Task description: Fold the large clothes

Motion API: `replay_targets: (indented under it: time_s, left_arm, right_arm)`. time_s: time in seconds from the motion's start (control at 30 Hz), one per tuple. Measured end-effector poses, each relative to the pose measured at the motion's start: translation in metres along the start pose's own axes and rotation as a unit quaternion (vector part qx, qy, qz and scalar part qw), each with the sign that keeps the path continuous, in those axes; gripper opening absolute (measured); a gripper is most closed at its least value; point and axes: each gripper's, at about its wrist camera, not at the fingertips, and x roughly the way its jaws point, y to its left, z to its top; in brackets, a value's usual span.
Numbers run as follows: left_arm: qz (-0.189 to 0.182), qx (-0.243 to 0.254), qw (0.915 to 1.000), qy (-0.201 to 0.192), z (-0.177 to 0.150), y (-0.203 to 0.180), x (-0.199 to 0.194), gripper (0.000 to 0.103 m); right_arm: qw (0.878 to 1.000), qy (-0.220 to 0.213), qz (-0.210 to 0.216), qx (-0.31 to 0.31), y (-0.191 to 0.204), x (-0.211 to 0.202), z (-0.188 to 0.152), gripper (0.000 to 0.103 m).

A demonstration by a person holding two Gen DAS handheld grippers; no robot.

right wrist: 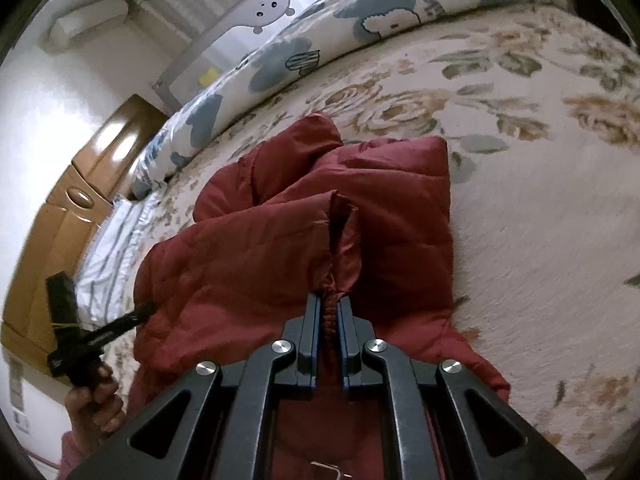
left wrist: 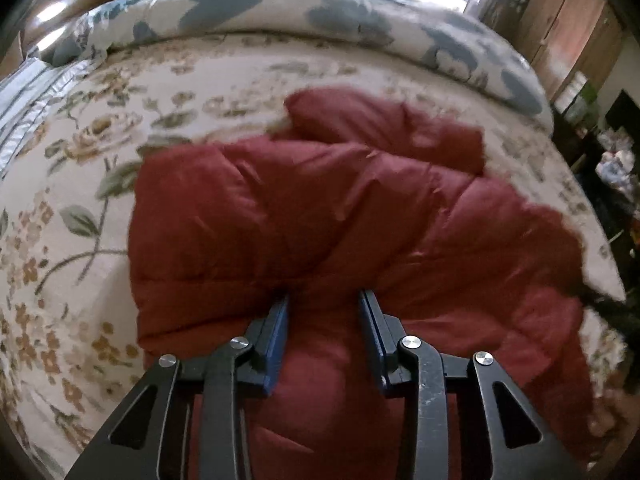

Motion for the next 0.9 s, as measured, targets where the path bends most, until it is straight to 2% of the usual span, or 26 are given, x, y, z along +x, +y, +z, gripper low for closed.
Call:
replay_targets:
  time_s: [0.1,0.17,0.2,0.23,0.37,0.5,0.63,0.8,0.9]
  left_arm:
    - [0.009,0.003,0.9999,-0.005,-0.001,-0.006,0.006,0.035]
    - [0.011,-0.001,0.9999,-0.007,0.000,-0.009,0.008,0.035]
    - [0.011,-0.002,0.9999,-0.007,0.000,-0.009,0.010,0.035]
    - [0.011,-0.003,0.9999,-0.007,0.001,-0.011,0.012,0.035]
    - [0.011,0.001,0.9999,-0.005,0.002,-0.011,0.017,0.035]
    - [0.002,0.004,1.0000,-0.006,-0.001,-0.003,0.007,0.035]
    - [-0.004,-0.015,0.9996,-0.022,-0.006,0.017,-0.016,0.035]
    - [0.009,-0.012,0.9999,0.006,-0.014,0.024,0.001,0.035]
    - [0.021,-0.004,0.9998,0.005,-0.014,0.018,0.008,0.035]
  right_arm:
    - [0.997,-0.044,-0.043,-0.045,0.026,-0.025,0.000,0.017]
    - [0.994,-0.069,-0.038,-0.072,0.045,-0.036,-0.001,0.029]
    - [0.993,-0.072,-0.028,-0.089,0.057,-0.037,-0.002,0.040]
    - [0.992,-0.064,-0.019,-0.107,0.067,-0.032,-0.002,0.047]
    - [0.990,-0.003,-0.035,-0.134,0.082,0.015,-0.004,0.045]
    - [0.989,0.038,-0.090,-0.111,0.052,0.058,-0.009,0.042]
    - [0.993,0.042,-0.074,-0.080,0.027,0.060,-0.010,0.042]
    - [0.994,0.044,-0.067,-0.069,0.021,0.062,-0.012,0.042]
    - [0.995,0.043,-0.061,-0.061,0.017,0.064,-0.012,0.042]
